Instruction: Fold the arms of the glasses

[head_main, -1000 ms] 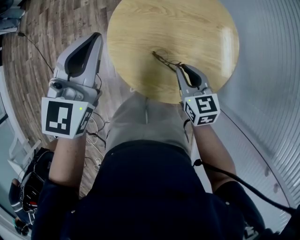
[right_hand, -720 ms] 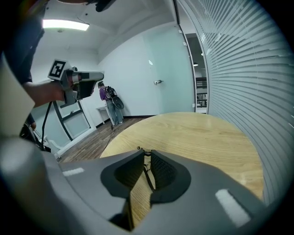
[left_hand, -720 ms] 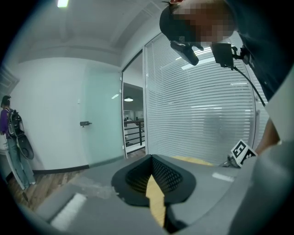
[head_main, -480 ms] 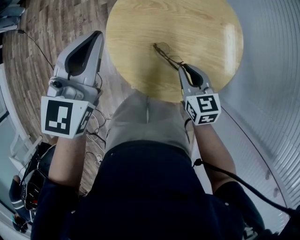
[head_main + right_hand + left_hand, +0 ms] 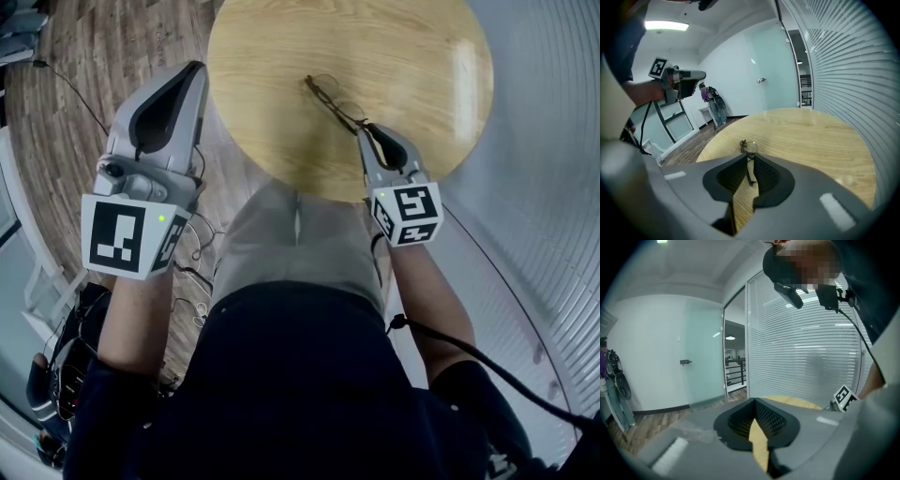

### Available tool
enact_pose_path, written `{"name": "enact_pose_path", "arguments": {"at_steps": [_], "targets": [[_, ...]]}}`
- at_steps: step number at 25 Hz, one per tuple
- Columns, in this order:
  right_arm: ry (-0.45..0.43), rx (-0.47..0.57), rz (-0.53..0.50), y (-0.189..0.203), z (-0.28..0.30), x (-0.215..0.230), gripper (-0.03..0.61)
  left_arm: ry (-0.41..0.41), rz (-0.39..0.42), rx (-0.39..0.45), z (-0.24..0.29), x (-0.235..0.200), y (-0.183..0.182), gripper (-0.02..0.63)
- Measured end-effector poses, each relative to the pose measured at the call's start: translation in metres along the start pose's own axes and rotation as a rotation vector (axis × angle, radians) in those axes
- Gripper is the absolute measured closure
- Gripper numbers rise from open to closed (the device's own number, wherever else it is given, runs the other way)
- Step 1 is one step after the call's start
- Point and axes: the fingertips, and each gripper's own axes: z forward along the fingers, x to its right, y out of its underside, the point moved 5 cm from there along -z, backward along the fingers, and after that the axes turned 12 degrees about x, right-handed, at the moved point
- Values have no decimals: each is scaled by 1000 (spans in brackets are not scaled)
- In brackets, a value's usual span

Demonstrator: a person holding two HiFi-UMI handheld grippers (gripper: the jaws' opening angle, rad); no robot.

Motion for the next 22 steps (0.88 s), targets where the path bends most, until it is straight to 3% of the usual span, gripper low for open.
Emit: {"name": "enact_pose_path", "arguments": {"at_steps": [5,22], "targets": [[3,-7,-7,-5,-23,-8,526,-5,2,5,-16,13,-17,611],[-7,-44,12,28,15,-2,528,-24,8,-44,-16,-12,13,611]]}}
